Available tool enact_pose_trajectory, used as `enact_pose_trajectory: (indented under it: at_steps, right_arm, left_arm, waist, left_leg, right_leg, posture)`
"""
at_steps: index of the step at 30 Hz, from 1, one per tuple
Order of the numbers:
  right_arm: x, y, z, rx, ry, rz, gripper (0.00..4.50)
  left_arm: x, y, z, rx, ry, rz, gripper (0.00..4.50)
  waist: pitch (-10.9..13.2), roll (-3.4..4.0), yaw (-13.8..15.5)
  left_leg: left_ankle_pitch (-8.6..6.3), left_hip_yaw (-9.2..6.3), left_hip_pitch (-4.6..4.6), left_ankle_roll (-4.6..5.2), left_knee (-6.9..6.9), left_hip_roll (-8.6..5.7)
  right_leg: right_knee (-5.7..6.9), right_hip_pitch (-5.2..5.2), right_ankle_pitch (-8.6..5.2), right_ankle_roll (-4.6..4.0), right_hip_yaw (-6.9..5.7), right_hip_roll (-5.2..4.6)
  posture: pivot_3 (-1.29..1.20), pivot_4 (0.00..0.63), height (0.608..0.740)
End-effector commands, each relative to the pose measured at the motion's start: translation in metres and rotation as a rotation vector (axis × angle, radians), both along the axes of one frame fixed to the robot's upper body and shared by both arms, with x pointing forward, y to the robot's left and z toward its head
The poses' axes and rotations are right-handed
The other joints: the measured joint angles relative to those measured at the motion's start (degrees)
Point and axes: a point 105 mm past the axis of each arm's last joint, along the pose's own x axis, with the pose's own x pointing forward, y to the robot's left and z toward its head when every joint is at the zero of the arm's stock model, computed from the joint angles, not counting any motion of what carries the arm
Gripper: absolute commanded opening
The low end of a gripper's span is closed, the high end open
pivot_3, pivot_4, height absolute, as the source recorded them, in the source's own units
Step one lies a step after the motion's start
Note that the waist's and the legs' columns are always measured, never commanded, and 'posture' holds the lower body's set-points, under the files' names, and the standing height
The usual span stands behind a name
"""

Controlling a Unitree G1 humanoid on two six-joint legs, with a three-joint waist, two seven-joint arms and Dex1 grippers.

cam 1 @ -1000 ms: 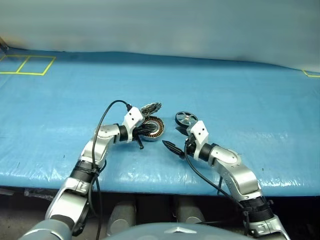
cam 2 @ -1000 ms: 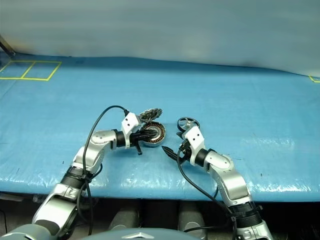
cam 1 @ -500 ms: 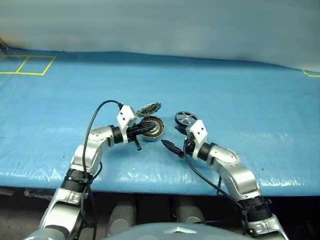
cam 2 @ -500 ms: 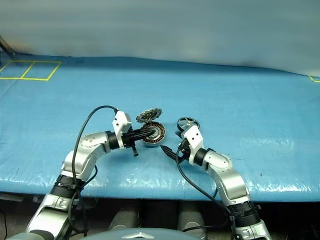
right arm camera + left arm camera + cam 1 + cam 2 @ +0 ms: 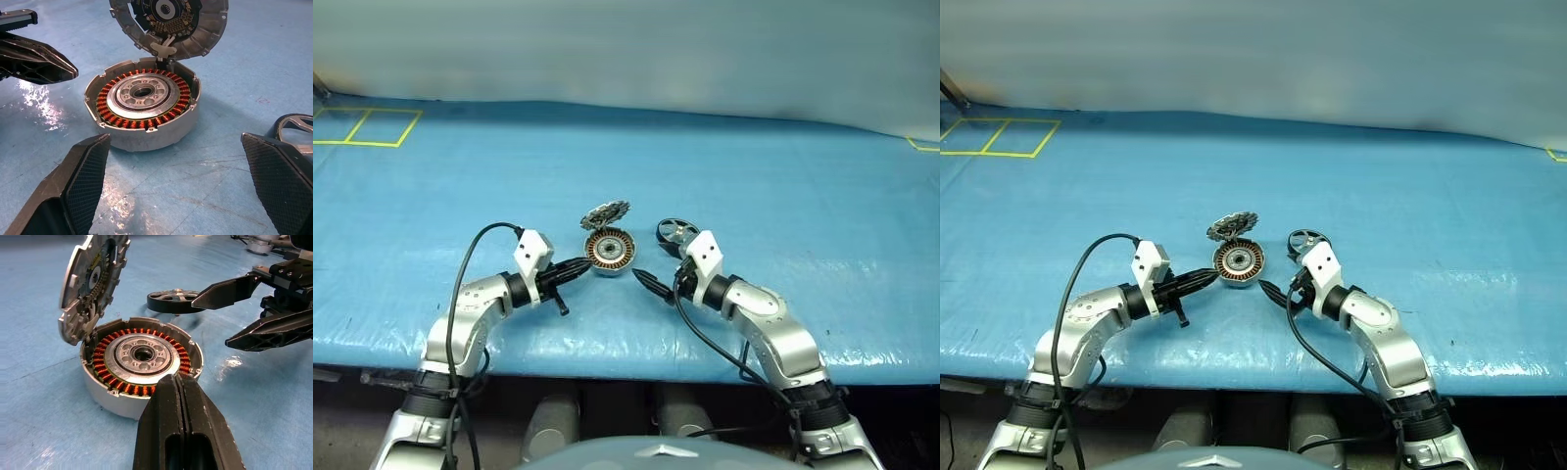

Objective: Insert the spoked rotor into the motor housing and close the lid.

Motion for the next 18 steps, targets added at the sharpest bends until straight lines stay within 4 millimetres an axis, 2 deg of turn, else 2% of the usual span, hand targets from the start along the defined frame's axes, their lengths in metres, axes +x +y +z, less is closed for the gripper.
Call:
enact_pose_trajectory:
  at_steps: [1,15,18]
  right_arm:
    - [0.003,0.002,0.016,0.001,-0.064,0.007,4.5]
    - [0.016,-0.015,0.028,-0.075,-0.11,-0.046,4.5]
    - [0.026,-0.024,0.033,-0.075,-0.115,-0.109,4.5]
  left_arm:
    - [-0.003,-0.001,0.014,-0.033,-0.046,0.004,0.03]
    - [-0.01,-0.008,0.01,-0.088,-0.045,-0.003,0.03]
    - [-0.012,-0.008,0.01,-0.104,-0.051,-0.01,0.03]
  waist:
    - [0.0,0.0,0.0]
    - [0.0,0.0,-0.1]
    - [0.0,0.01,0.0]
  left_leg:
    - [0.0,0.0,0.0,0.0,0.0,0.0]
    - [0.0,0.01,0.0,0.0,-0.01,0.0]
    - [0.0,0.02,0.0,0.0,-0.02,0.0]
  right_leg:
    - [0.0,0.0,0.0,0.0,0.0,0.0]
    - [-0.01,-0.01,0.0,-0.01,0.0,0.0]
    - [-0.01,-0.02,-0.01,-0.01,0.0,0.0]
  posture:
    - [0.0,0.15,0.74]
    - [0.0,0.15,0.74]
    - [0.0,0.15,0.74]
